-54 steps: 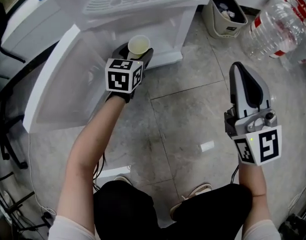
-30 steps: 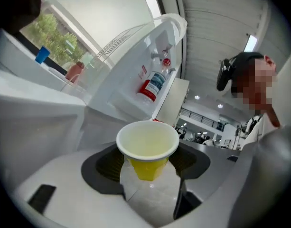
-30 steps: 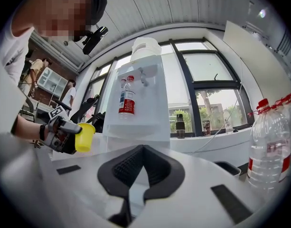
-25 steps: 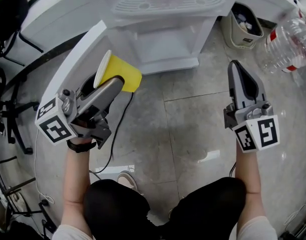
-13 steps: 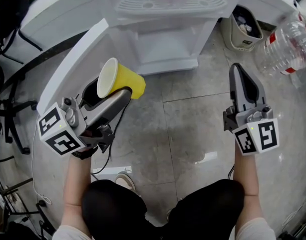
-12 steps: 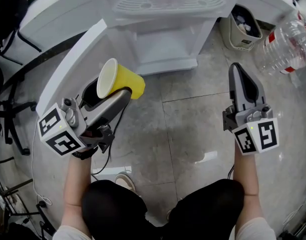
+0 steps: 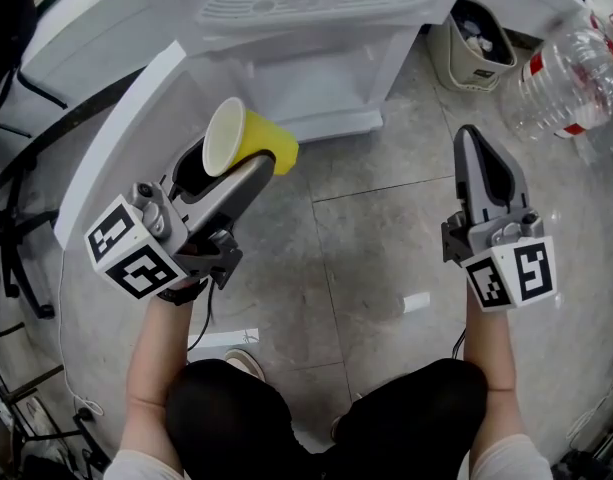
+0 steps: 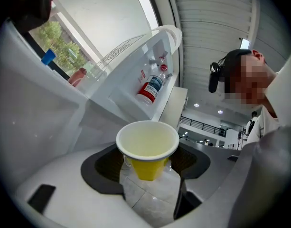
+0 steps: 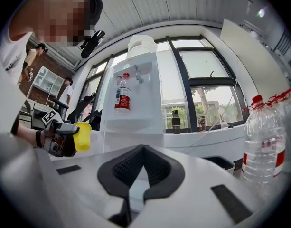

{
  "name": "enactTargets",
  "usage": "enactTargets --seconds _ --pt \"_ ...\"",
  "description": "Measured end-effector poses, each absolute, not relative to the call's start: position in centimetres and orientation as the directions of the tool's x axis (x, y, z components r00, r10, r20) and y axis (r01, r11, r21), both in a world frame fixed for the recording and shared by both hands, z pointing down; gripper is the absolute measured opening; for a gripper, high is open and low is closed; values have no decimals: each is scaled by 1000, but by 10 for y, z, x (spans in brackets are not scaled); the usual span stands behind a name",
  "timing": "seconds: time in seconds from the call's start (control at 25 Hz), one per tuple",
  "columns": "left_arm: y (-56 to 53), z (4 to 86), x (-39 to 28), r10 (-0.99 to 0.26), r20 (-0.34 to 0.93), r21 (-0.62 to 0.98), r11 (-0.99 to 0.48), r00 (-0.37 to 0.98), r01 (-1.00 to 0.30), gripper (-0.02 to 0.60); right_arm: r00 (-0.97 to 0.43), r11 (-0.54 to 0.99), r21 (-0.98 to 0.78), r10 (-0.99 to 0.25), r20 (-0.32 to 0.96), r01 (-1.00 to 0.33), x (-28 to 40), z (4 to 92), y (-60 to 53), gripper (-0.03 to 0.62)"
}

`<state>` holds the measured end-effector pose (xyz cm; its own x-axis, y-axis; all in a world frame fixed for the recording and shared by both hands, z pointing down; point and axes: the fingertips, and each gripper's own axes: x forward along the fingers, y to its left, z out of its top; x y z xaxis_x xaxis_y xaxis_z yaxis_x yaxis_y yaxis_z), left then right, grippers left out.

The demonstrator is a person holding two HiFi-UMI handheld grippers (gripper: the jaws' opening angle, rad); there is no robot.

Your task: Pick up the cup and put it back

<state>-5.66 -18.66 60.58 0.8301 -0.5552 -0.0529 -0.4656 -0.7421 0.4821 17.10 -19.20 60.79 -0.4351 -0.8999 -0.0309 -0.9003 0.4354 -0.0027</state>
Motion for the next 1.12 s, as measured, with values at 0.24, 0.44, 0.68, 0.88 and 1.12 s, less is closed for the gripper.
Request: enactTargets --seconds 0.24,0.44,0.68,0.88,1.12 --pt "-222 637 -34 -614 3 373 -732 789 -571 319 -414 414 -1 -910 -8 -910 188 612 -185 20" --pt "-268 684 -20 -702 115 208 -675 703 -708 319 -390 390 -6 -921 9 -921 205 615 -179 20" --pt "-315 741 -14 -775 235 175 -561 587 -809 319 -362 362 -7 -931 35 -932 224 621 -169 20" --pt "-344 777 0 -778 321 66 -551 541 -832 319 -351 352 -2 -934 70 -936 236 628 -158 20" --pt "-376 815 0 -783 378 24 -524 493 -851 319 -285 286 4 -953 100 -958 259 639 -144 20"
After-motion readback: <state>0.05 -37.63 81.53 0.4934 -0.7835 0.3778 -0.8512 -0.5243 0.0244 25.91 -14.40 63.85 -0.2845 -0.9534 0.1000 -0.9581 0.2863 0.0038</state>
